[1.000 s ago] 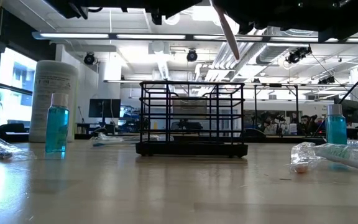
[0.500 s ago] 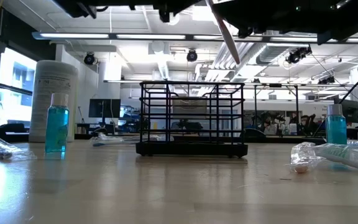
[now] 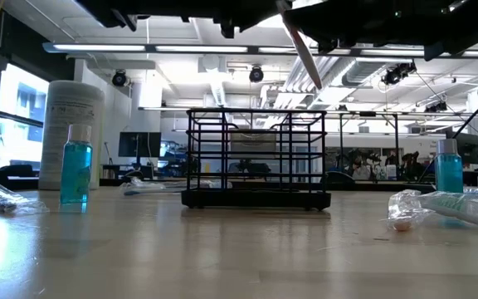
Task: Pick & Place toothbrushing station
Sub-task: Put the top orange toothbrush into the mesh organizer, then put the left blue mouthwash bottle into the mesh organizer
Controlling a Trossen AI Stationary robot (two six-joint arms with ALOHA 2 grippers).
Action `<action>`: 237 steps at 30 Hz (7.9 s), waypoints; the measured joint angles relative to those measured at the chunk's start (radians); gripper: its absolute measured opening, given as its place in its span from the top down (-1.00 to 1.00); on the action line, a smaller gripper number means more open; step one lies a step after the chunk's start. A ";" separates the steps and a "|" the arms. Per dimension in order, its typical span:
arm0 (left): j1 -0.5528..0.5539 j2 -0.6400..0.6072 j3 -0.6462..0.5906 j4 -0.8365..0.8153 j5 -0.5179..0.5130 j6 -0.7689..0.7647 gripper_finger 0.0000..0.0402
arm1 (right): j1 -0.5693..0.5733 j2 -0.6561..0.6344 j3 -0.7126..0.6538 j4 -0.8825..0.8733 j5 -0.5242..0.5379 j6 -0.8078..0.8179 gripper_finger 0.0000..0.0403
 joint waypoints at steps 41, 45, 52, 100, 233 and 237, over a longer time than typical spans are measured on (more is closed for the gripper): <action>-0.071 -0.082 -0.001 -0.131 -0.116 0.212 0.64 | 0.001 0.000 0.000 -0.014 -0.010 -0.004 0.94; -0.071 -0.082 -0.001 -0.129 -0.117 0.214 0.86 | 0.001 0.000 0.000 -0.015 -0.010 -0.001 0.94; -0.071 -0.081 -0.001 -0.138 -0.109 0.214 0.90 | 0.000 0.000 0.000 -0.026 -0.035 0.001 0.86; -0.061 -0.344 0.160 -1.097 -0.285 -0.452 0.95 | 0.106 -0.118 0.000 -0.171 0.250 0.003 -0.40; -0.026 -0.195 0.434 -1.870 -0.229 -0.698 -0.36 | 0.107 -0.118 0.000 -0.275 0.232 -0.001 -0.40; -0.026 -0.195 0.433 -2.086 -0.213 -0.887 -0.36 | 0.107 -0.118 0.000 -0.275 0.232 -0.006 -0.40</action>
